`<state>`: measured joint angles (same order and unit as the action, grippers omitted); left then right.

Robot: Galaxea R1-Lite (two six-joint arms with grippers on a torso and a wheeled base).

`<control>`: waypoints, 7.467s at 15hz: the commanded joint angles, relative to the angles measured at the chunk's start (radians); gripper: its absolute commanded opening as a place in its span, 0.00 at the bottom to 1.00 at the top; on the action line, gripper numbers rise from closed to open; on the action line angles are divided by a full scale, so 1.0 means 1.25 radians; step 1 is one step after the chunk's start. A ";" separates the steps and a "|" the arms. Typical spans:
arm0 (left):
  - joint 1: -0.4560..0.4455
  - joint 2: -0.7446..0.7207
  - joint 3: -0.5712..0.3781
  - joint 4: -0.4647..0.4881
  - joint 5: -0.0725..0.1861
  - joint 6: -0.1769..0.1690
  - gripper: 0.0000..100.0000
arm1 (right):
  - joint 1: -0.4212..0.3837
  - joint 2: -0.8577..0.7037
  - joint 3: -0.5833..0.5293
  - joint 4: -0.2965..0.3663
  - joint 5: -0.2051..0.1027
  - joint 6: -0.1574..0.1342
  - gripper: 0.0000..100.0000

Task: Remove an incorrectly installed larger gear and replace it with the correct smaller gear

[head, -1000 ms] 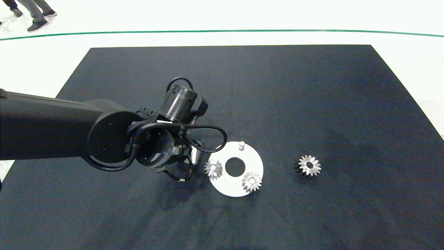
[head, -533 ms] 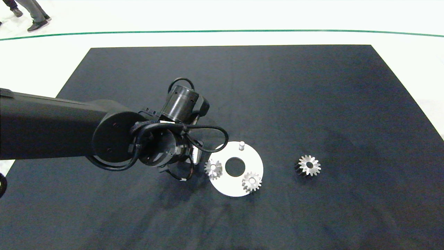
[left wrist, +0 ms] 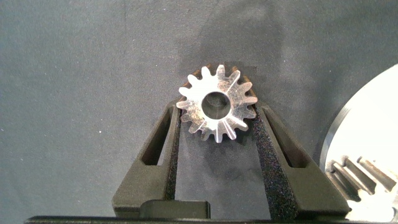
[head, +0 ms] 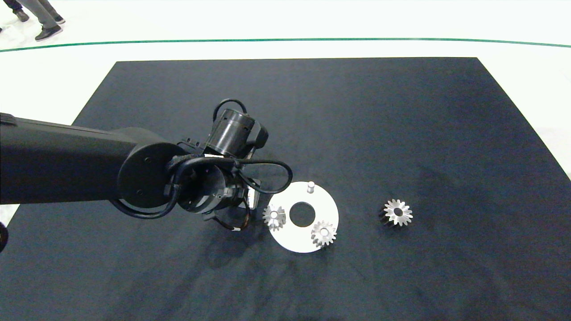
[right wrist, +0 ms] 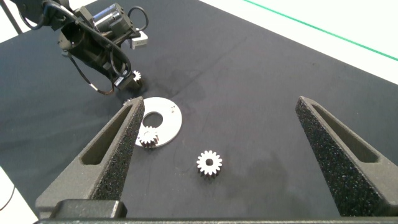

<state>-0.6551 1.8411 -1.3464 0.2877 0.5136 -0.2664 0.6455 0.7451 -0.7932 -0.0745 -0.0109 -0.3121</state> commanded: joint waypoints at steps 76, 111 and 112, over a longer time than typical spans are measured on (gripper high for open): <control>-0.023 -0.004 0.059 -0.226 0.016 -0.014 1.00 | 0.000 0.006 0.025 -0.002 0.009 -0.035 1.00; -0.010 0.027 0.081 -0.279 0.019 -0.015 0.40 | 0.000 0.008 0.031 -0.002 0.009 -0.035 1.00; -0.010 0.028 0.081 -0.279 0.020 -0.015 0.39 | 0.000 0.008 0.031 -0.002 0.009 -0.036 1.00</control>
<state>-0.6672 1.8736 -1.2460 -0.0619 0.5345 -0.2838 0.6455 0.7528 -0.7551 -0.0760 0.0000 -0.3549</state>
